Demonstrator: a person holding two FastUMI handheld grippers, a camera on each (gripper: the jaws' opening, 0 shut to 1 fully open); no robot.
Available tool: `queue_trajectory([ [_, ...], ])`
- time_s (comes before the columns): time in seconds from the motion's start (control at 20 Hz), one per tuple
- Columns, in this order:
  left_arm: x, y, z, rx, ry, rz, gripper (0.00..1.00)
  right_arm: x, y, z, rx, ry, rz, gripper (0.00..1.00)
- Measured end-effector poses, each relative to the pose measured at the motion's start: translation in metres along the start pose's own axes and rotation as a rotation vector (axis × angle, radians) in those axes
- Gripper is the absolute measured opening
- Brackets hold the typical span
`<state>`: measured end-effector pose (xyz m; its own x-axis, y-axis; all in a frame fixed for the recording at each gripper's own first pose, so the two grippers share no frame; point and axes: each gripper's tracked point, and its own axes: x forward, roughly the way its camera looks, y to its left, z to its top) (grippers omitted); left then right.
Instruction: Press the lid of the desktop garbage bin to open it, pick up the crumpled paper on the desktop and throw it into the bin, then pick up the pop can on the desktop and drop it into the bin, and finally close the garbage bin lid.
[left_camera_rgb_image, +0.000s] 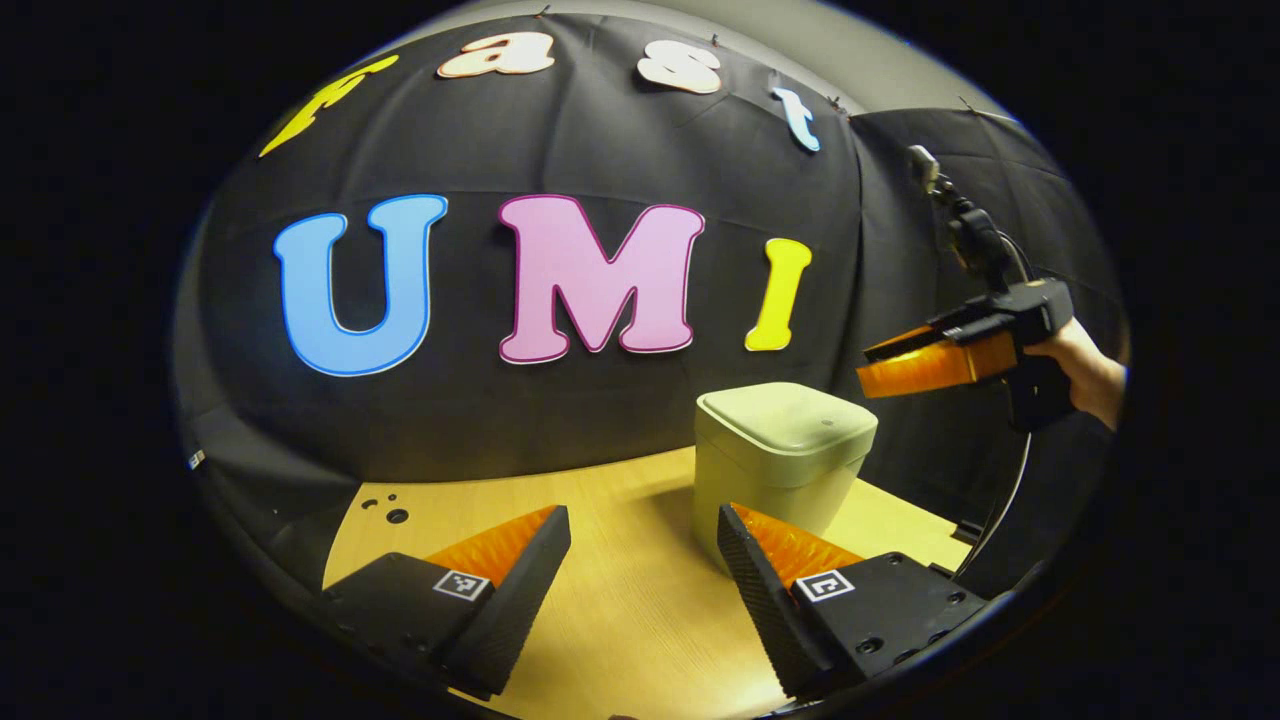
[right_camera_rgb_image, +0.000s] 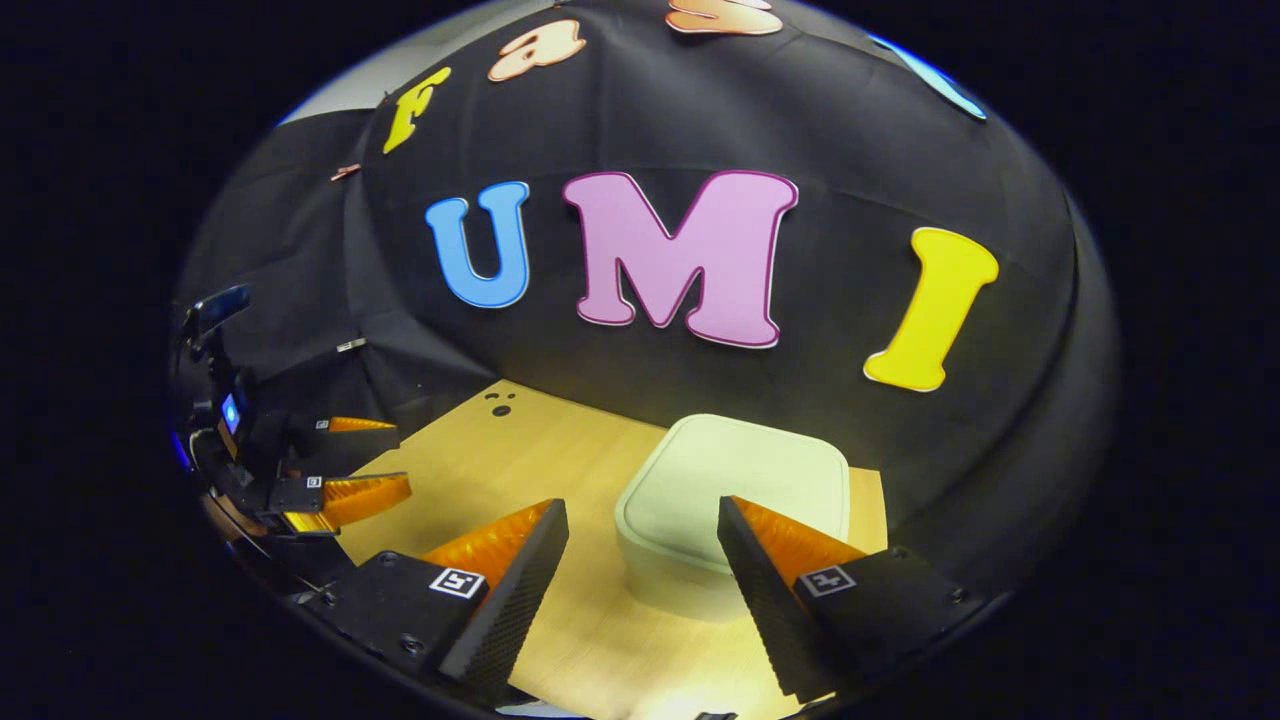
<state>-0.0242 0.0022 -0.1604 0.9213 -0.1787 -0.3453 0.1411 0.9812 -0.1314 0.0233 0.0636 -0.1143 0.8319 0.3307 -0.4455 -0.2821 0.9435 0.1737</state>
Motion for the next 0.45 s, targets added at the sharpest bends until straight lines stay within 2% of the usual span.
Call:
queue_trajectory([
  [0.1,-0.002,0.002,0.004,-0.004,-0.001,0.037,0.95,-0.002,0.014,-0.004,-0.006,-0.015,0.046,0.98],
  [0.2,-0.004,0.003,0.007,-0.016,-0.006,0.065,0.95,-0.002,0.019,-0.006,-0.019,-0.023,0.061,0.98],
  [0.45,-0.008,-0.006,0.007,-0.019,0.001,0.092,0.95,-0.002,0.029,0.003,-0.019,-0.078,0.101,0.98],
])
